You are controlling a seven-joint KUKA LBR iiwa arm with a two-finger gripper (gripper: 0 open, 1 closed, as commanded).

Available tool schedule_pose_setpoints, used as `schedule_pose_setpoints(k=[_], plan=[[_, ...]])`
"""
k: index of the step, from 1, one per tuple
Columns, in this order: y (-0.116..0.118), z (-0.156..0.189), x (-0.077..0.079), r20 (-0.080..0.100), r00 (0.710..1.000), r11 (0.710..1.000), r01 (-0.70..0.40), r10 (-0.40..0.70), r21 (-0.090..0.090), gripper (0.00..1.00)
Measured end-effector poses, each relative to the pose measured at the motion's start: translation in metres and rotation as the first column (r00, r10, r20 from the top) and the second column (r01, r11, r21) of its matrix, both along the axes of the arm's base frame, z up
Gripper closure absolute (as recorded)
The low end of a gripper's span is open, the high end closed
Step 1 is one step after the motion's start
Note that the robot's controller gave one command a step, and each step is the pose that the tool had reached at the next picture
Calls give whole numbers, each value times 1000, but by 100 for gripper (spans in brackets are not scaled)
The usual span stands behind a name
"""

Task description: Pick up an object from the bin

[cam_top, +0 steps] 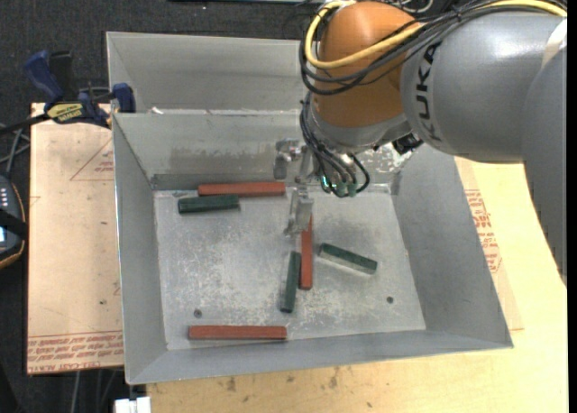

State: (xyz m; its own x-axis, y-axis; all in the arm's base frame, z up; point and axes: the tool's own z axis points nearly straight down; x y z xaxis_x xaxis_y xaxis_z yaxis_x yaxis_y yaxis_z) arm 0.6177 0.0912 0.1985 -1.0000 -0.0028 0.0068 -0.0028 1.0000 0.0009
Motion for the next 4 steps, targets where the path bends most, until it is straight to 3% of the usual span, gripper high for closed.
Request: schedule_pose_setpoints(k=[1, 2, 3, 4], plan=[[0, 5, 2, 9, 1000, 1000, 2, -2, 1, 0], [14, -48, 23, 17, 999, 999, -51, 51, 1, 0], [25, -91, 8, 7, 995, 995, 96, -96, 0, 0], [-1, -101, 14, 7, 958, 958, 287, -287, 2, 0]])
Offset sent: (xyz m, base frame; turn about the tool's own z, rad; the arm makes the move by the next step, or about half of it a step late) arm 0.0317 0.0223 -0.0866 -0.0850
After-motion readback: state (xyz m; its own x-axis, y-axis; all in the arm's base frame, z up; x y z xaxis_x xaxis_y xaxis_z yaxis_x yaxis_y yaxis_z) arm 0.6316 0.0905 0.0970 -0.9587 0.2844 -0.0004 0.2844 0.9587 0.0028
